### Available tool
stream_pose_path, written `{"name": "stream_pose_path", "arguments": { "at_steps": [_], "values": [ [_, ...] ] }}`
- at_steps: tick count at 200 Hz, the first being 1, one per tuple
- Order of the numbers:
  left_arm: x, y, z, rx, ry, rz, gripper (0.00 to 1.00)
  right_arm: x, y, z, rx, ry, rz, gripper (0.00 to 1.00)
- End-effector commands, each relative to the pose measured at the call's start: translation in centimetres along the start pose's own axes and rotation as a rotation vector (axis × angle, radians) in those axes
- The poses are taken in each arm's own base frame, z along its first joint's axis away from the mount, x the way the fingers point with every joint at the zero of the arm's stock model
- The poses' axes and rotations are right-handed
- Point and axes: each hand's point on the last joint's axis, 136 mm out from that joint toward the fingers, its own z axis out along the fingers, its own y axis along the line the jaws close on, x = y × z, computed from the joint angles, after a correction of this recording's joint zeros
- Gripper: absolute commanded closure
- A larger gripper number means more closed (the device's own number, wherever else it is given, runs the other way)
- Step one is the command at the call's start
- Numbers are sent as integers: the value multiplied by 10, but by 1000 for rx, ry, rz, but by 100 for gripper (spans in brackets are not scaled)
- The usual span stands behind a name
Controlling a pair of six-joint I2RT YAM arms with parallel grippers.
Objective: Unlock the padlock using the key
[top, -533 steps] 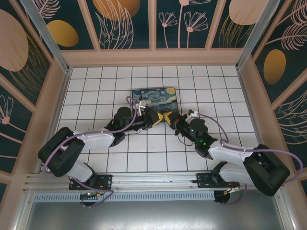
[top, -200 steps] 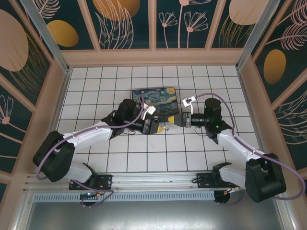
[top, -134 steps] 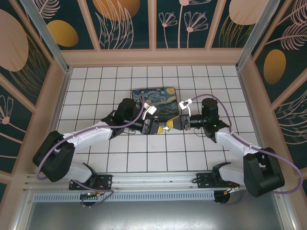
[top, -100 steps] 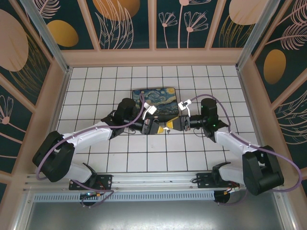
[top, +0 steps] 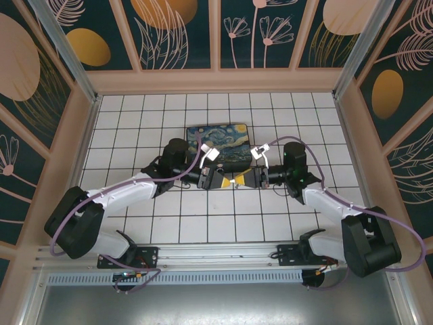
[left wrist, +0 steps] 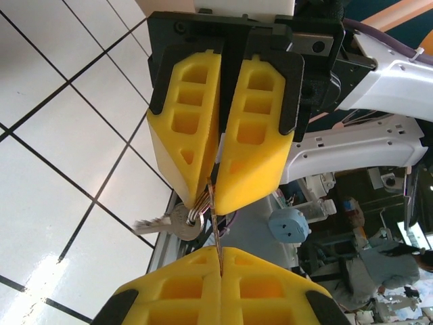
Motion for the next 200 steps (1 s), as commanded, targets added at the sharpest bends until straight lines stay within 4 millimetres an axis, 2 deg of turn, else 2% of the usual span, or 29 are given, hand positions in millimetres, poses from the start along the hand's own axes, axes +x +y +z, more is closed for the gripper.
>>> {"name": "stream_pose_path", "arguments": {
  "at_steps": [1,30,78,89,118,137,153,171,178,200],
  "values": [
    [-3,-6,-4,22,-12,30,100,2,15,-1,-52,13,-49,91],
    [-3,2,-6,1,-22,11,100,4,17,-1,-65,13,-36,100],
    [-13,18,-6,-40,-57,-26,100,14,10,1,-43,8,24,100],
    [-14,22,-6,-57,-65,-31,78,11,5,1,-18,-12,45,100],
    [-21,39,-13,-164,-109,-34,46,0,-14,-9,58,-85,113,100],
    [-27,63,-27,-350,-167,-44,31,-5,-34,-21,135,-132,176,100],
    [-27,90,-46,-551,-207,-79,27,-12,-53,-33,216,-180,230,100],
    [-15,121,-60,-723,-259,-141,23,-26,-66,-47,273,-263,284,100],
    [-9,127,-58,-779,-271,-142,21,-33,-69,-52,297,-300,295,100],
    [-1,132,-34,-932,-270,-81,18,-53,-67,-63,351,-401,307,100]
  ]
}}
